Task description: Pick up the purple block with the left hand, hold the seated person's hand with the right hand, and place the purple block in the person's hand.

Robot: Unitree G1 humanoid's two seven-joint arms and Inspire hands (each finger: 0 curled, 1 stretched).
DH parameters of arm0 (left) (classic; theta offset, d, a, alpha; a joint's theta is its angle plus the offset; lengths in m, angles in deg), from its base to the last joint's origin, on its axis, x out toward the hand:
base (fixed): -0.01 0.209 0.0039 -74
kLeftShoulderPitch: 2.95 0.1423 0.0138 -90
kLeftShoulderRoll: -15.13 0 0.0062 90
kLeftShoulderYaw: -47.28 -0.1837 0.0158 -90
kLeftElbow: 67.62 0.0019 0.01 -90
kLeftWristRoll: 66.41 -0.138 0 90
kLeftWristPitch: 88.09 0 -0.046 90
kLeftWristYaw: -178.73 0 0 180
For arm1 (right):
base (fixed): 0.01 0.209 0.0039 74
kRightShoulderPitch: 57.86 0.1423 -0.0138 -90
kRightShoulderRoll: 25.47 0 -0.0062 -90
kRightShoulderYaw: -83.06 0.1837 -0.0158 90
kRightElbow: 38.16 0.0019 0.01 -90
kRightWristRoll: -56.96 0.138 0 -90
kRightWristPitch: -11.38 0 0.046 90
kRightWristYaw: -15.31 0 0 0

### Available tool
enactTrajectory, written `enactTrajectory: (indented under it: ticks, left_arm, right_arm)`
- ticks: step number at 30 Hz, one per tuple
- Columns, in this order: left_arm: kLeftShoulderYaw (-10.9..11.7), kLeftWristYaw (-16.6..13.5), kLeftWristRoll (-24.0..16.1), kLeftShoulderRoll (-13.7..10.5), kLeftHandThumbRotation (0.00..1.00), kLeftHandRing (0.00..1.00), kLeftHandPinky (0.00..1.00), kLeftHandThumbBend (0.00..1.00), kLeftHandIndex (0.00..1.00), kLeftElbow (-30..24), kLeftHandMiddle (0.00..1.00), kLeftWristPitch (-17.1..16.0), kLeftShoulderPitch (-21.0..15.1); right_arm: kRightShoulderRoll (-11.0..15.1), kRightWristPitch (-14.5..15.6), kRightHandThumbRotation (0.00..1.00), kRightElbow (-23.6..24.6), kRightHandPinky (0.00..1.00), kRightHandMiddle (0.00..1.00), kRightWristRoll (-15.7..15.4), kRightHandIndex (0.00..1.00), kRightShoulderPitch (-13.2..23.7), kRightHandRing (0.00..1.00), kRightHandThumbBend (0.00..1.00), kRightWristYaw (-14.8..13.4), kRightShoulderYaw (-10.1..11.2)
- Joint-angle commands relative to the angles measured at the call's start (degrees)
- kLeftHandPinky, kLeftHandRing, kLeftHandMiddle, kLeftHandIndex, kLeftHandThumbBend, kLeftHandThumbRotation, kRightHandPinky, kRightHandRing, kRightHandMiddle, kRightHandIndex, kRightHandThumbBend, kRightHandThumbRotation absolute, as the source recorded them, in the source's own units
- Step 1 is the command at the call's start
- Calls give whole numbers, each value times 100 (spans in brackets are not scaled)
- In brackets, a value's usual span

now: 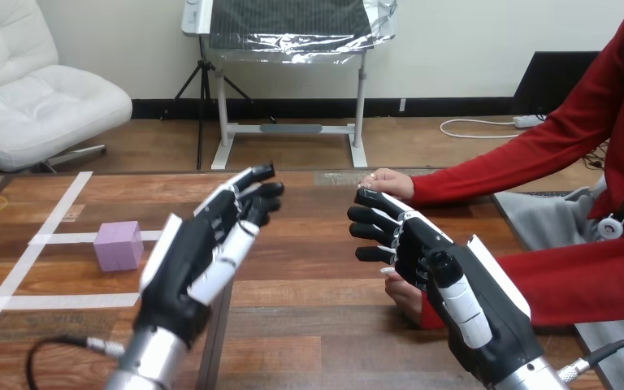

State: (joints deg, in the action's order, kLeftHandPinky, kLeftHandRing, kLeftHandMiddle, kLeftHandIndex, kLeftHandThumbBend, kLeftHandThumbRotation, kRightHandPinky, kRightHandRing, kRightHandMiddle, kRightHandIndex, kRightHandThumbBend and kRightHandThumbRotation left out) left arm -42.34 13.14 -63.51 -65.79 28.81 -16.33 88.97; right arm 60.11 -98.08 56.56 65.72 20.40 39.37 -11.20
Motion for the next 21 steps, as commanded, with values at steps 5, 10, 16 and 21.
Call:
enactTrajectory:
  ticks: [5,10,16,21]
  left_arm:
    - [251,-328,-377,-408,71,88,84,39,86,762,84,-185,-1332]
    - [271,-424,-517,-581,71,89,86,44,86,1180,86,-198,-1685]
    - [282,-591,-742,-808,70,90,88,49,87,1833,88,-344,-2177]
    - [281,-752,-916,-988,68,90,87,51,88,2459,89,-379,-2643]
  right_arm:
    - [8,-18,100,336,82,88,67,90,288,88,91,-25,66]
    - [5,-46,100,305,81,88,63,90,281,87,91,-17,62]
    - [32,-96,100,298,81,88,22,90,270,87,91,-14,74]
    - [37,-9,100,371,80,88,25,90,257,87,91,-32,70]
